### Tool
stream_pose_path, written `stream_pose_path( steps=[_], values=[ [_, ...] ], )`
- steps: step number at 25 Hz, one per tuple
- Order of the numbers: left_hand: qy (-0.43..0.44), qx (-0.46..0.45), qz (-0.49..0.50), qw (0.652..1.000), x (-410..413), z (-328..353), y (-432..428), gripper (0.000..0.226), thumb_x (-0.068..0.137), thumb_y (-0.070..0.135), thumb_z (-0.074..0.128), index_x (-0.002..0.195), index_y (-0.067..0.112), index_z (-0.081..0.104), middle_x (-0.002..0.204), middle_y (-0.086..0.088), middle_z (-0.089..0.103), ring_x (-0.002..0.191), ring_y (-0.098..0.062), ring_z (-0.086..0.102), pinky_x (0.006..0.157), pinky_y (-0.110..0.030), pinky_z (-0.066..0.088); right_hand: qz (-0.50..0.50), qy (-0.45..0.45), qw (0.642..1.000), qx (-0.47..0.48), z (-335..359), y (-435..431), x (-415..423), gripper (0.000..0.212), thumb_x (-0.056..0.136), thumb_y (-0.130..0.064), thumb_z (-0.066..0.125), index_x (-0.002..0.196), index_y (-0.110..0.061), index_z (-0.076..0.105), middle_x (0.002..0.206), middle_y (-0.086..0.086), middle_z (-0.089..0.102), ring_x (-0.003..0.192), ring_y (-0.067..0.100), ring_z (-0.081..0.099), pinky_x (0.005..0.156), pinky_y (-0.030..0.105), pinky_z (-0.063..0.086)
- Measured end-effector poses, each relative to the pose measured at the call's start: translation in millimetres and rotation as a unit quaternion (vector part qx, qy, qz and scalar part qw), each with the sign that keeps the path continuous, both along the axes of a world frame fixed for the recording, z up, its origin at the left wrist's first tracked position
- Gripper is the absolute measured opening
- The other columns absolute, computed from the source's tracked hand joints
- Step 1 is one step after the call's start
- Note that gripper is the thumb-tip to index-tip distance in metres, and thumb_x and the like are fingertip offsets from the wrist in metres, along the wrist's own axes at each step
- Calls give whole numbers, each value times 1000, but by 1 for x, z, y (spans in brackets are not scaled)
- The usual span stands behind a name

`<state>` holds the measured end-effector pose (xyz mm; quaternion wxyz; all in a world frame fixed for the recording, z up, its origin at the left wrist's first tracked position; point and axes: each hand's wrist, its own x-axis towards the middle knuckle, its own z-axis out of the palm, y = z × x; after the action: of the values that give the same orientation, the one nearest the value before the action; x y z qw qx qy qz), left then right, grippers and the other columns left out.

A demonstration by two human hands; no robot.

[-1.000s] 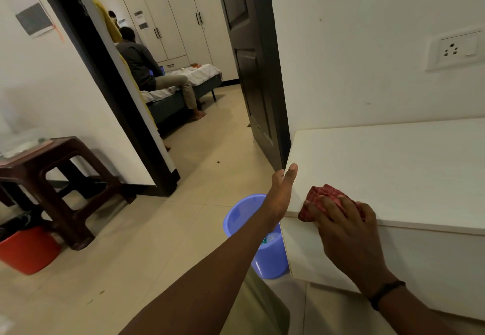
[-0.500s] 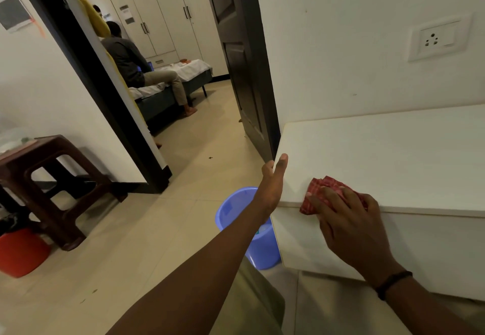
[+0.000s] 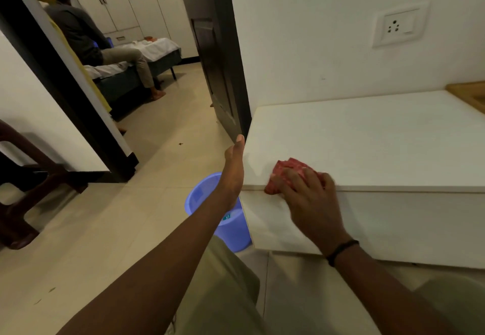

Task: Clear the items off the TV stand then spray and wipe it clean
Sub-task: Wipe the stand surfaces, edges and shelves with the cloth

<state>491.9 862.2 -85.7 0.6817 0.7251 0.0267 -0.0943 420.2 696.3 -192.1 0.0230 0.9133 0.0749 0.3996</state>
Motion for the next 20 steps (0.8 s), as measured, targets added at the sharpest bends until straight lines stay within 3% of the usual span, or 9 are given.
stream_pose_path(
  steps=[4, 8, 11, 13, 16, 20],
  values=[
    [10, -26, -6, 1000, 1, -3, 1, 77, 98, 73, 27, 163, 34, 12, 168, -2, 27, 152, -27, 30, 125, -54, 25, -60, 3, 998, 30, -2, -35, -18, 51, 92, -22, 67, 141, -30, 57, 141, 4, 57, 125, 35, 51, 101, 51, 34],
    [23, -25, -15, 999, 4, -5, 4, 79, 97, 75, 28, 159, 26, 28, 156, -2, 46, 140, -25, 47, 121, -50, 34, -16, 0, 999, 35, 11, 58, 16, 42, 93, -17, 61, 135, -27, 63, 136, 2, 62, 125, 34, 55, 97, 47, 39],
    [-21, 42, -9, 999, 8, -7, 9, 71, 101, 69, 32, 155, 24, 32, 149, -3, 50, 133, -23, 52, 117, -49, 40, 12, 34, 999, 40, 17, 94, 30, 39, 96, -20, 58, 134, -27, 62, 135, 1, 63, 123, 33, 57, 96, 46, 43],
    [-56, 98, -25, 993, 10, -12, 9, 68, 102, 66, 33, 156, 25, 28, 154, -4, 46, 135, -25, 50, 115, -50, 42, 22, 25, 999, 29, 17, 76, 26, 44, 92, -13, 62, 133, -28, 63, 133, 0, 63, 118, 31, 59, 93, 45, 43],
    [-98, 164, -72, 979, 7, -27, 2, 73, 99, 71, 33, 158, 30, 22, 163, -1, 35, 144, -23, 41, 115, -38, 35, 1, 13, 1000, 19, 6, 12, 4, 55, 88, -8, 68, 137, -29, 61, 139, 2, 61, 124, 32, 56, 97, 48, 40],
    [-138, 215, -71, 964, 8, -41, -1, 76, 98, 71, 36, 159, 28, 23, 165, 0, 33, 149, -22, 36, 113, -38, 32, -63, -3, 997, 40, -1, -48, -25, 43, 96, -25, 60, 139, -32, 57, 140, 2, 59, 124, 34, 52, 99, 51, 35]
  ],
)
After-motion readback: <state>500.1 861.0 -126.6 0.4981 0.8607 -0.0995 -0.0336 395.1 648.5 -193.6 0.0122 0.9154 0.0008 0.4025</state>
